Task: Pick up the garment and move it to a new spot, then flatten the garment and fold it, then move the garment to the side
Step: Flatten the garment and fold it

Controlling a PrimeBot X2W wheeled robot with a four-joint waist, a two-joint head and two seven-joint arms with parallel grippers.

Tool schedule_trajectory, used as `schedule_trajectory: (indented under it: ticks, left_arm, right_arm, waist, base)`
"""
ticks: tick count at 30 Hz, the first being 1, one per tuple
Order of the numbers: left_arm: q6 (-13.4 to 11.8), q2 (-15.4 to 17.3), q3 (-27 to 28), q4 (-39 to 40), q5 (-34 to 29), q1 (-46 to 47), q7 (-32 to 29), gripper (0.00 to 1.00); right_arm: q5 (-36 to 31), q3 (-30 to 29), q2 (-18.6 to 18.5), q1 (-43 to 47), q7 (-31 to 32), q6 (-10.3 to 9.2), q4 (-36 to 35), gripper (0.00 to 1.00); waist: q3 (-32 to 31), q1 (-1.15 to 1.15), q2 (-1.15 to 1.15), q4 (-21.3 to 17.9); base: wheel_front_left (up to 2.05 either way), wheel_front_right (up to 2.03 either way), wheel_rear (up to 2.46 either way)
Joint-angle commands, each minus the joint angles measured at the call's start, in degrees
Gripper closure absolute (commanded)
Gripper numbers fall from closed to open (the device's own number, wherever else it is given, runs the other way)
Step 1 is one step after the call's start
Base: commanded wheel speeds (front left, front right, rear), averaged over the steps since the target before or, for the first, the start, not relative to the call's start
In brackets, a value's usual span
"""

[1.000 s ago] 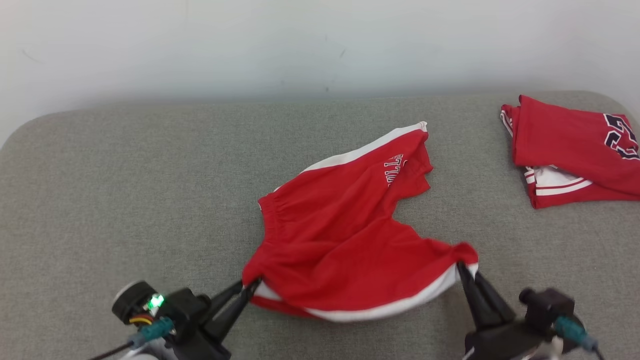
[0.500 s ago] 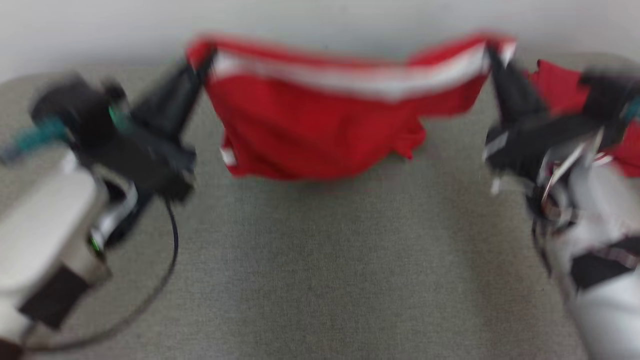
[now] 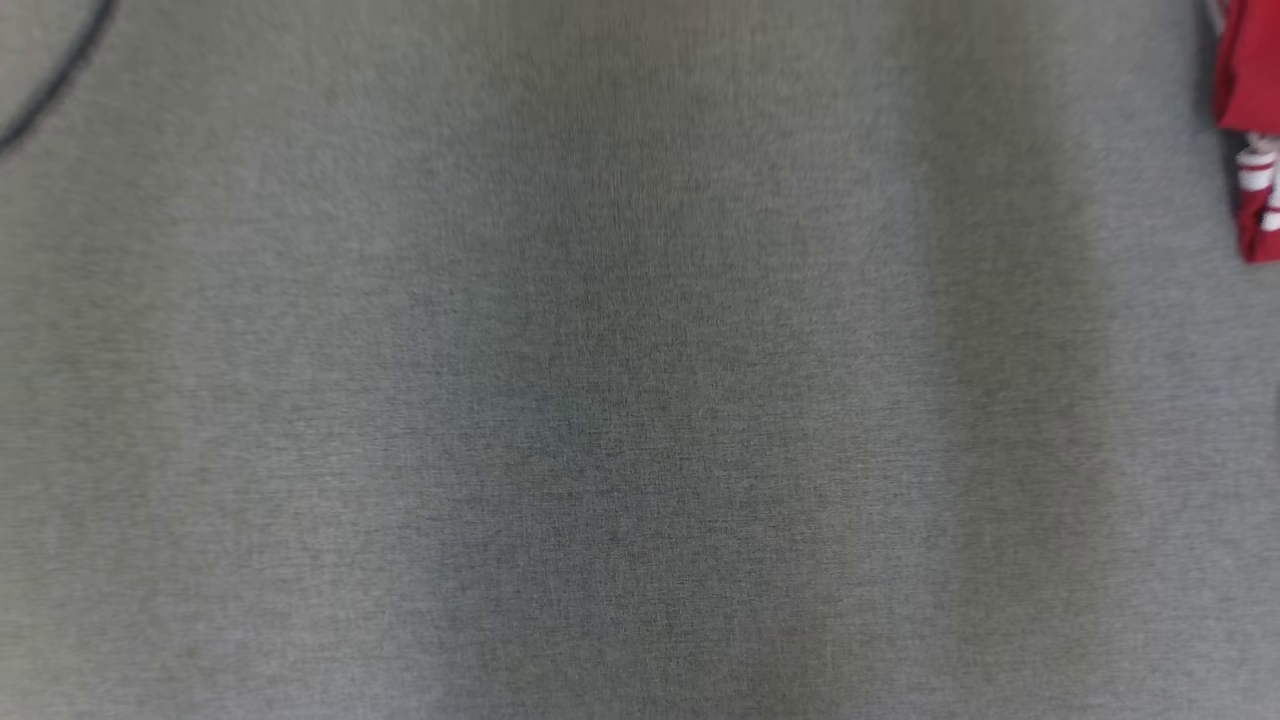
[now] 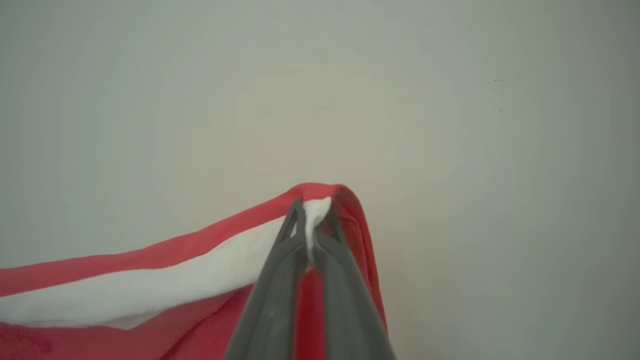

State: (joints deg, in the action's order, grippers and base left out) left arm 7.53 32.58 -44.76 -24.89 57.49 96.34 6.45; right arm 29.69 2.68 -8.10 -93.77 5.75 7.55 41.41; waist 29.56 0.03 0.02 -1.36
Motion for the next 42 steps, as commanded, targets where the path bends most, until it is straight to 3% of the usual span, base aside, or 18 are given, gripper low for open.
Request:
schedule_trajectory:
  ticks: [1, 11, 23, 31, 42]
  left_arm:
    - [-0.12, -0.41, -0.48, -0.95, 0.49, 2.59, -0.11, 1.0]
    - [-0.11, -1.82, -6.01, -8.81, 4.32, 15.25, 2.35, 1.0]
    - [-0.11, -1.77, -13.48, -10.42, 10.6, 12.13, 5.96, 1.0]
    - [-0.11, 1.3, -15.38, -3.84, 10.92, -0.49, 8.7, 1.0]
    - [-0.42, -0.17, -5.93, 5.3, 3.83, -29.3, 8.74, 1.0]
  right_arm:
    - [-1.24, -0.06, 0.0, -2.87, -0.74, -0.17, 1.3, 1.0]
    - [-6.33, -0.69, 0.49, -15.39, -5.74, -0.17, 12.65, 1.0]
    - [-5.32, 3.27, 1.26, -12.51, -8.72, -0.17, 18.68, 1.0]
    - [1.06, 9.1, 0.52, 0.88, -11.37, -0.17, 13.4, 1.0]
    - [9.86, 15.5, -4.6, 29.99, -11.92, -0.17, -1.54, 1.0]
  waist:
    - [7.36, -0.03, -0.02, -0.42]
    - [11.31, -0.03, -0.02, -1.05]
    - [13.78, -0.03, -0.02, -2.12]
    - [9.3, -0.03, -0.02, -2.11]
    - [-0.91, -0.03, -0.02, -1.75]
  base:
    - [0.0, 0.0, 0.0]
    - [0.0, 0.0, 0.0]
    - [0.0, 0.0, 0.0]
    - [0.0, 0.0, 0.0]
    - [0.0, 0.0, 0.0]
